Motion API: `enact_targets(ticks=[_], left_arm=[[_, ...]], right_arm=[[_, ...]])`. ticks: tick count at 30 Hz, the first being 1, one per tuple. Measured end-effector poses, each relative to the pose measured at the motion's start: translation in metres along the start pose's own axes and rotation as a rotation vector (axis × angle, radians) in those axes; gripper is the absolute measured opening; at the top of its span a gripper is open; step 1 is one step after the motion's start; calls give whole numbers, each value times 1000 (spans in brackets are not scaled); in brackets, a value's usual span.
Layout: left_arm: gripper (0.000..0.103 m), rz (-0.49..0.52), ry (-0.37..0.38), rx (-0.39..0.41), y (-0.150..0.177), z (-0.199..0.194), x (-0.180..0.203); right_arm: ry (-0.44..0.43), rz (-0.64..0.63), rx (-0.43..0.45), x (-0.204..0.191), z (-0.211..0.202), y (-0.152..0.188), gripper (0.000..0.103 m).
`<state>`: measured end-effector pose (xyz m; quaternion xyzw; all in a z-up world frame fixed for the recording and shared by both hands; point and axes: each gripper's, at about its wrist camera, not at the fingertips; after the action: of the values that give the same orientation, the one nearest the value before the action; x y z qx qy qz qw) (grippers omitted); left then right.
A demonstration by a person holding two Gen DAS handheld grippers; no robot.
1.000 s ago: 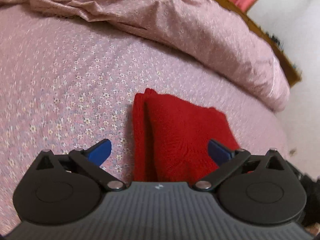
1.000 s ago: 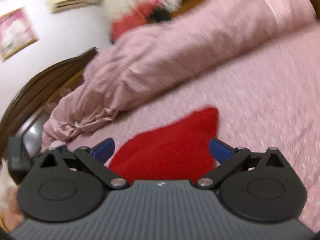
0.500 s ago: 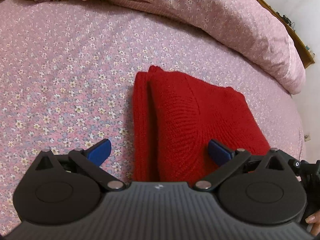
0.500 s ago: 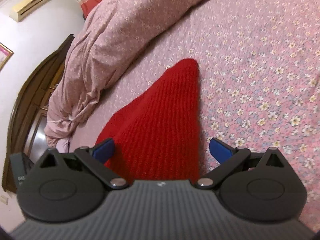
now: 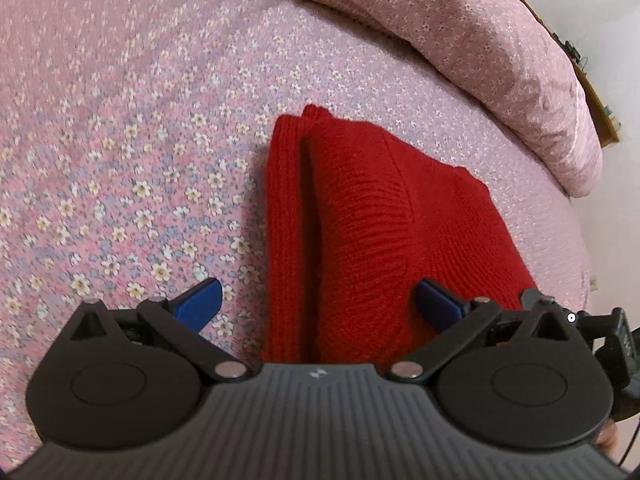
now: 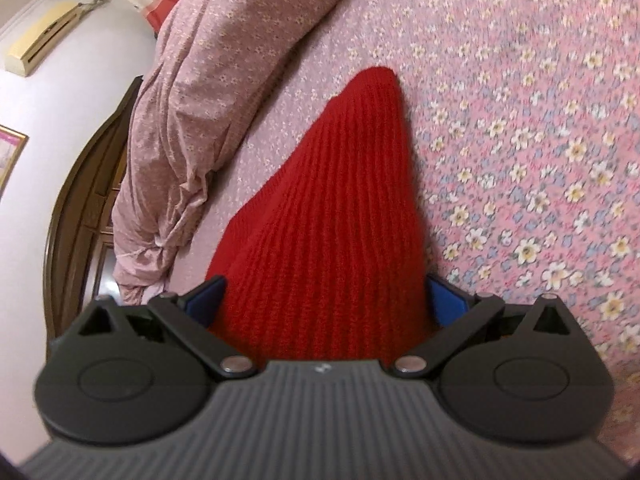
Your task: Fold small clothes
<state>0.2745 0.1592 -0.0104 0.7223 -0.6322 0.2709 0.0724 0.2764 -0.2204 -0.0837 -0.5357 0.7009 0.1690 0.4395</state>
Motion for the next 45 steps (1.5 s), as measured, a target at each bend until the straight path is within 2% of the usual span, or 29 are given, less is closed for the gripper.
enact_targets(ticks=[4,18,26,29,31,34,36,39,45], left_arm=[[103,-19,36,-10,0,3,-7],[103,-3,88,-5,-2,13,-12],[103,38,180,16,-3,27,-6],[93,43,214,20,-2,27,-5],[83,29,255,13,-1,26,-9],[74,34,287,24,3,19,-11],[73,36,306,29,5,14,-11],[72,34,363,40,10,0,-8],[72,40,394,40,29,-23,2]], right_arm=[[-4,3,4,1,2,1,103],[-4,3,-29,3,11,-5,103],[-19,-21,-28,-3,20,-6,103],[-25,-25,-19,-5,21,-5,101],[-43,-21,-10,-6,19,-3,95],[-55,-28,12,-11,12,2,88],[-69,-39,22,-18,7,3,85],[-137,-41,34,-30,-4,7,83],[-175,-57,47,-44,-29,21,83]])
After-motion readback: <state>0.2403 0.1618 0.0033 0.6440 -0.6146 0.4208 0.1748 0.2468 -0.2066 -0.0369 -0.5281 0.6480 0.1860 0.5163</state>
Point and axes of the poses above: each gripper's, at about its wrist camera, not at the fingertips, and z roughly the way its jaws point, x to its right, y to its underside, and after that the axes turned 11 degrees about -x, right-handed
